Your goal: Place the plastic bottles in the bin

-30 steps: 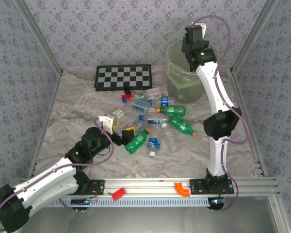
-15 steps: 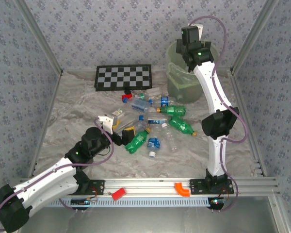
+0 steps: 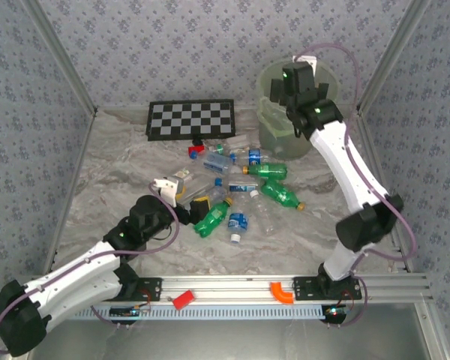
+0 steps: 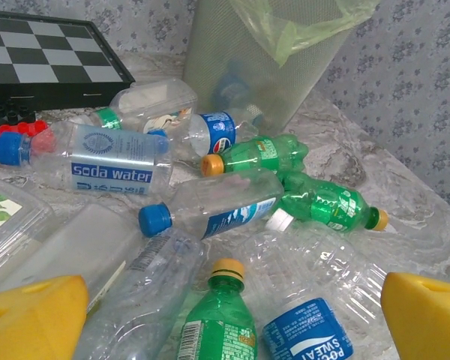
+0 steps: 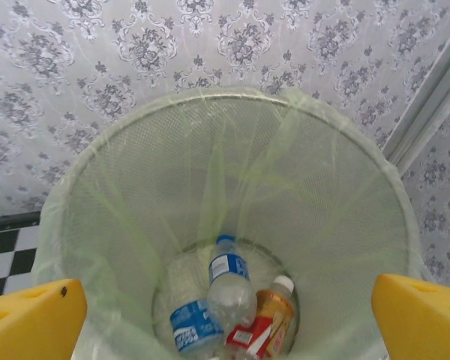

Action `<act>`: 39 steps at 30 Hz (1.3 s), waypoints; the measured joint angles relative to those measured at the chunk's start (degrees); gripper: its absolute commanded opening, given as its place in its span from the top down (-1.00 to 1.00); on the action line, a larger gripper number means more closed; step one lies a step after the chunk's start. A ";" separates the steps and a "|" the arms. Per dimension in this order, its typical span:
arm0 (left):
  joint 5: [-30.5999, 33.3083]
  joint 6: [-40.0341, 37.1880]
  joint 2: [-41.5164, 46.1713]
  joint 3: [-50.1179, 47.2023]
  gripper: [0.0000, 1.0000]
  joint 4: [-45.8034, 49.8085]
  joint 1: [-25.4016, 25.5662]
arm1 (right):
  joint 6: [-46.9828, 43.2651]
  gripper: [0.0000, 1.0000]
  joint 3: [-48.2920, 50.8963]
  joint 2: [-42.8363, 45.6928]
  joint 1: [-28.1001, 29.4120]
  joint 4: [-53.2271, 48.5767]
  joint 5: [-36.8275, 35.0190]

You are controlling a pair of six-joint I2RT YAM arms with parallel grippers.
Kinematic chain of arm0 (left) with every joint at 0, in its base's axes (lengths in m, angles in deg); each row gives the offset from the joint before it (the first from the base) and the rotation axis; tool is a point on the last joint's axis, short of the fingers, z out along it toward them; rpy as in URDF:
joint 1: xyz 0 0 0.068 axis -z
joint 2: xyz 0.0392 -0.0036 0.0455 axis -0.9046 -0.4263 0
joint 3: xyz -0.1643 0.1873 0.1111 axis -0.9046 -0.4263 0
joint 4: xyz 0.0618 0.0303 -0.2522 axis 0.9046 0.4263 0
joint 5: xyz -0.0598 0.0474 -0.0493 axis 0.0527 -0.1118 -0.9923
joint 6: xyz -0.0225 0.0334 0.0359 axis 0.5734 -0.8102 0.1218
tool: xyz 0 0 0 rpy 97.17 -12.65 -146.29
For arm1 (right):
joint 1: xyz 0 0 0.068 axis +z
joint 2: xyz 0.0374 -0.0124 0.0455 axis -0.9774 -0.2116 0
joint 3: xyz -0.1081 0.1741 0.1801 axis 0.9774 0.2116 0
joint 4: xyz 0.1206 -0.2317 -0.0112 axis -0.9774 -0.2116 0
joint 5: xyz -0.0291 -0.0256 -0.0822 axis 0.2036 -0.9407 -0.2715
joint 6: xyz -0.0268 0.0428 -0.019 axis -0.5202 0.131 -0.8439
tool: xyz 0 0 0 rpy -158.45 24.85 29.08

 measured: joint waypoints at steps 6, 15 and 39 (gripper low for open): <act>2.99 -0.61 -3.48 -0.07 -0.99 -1.77 -0.02 | 2.91 -0.99 16.04 12.70 1.18 6.56 2.97; 4.17 -0.09 -9.35 5.20 -0.99 5.62 -0.02 | 6.36 -0.99 40.87 24.52 2.95 15.72 10.45; 0.92 0.26 -24.26 15.54 -0.63 31.61 4.44 | 11.10 -0.99 77.72 41.86 5.90 40.79 26.77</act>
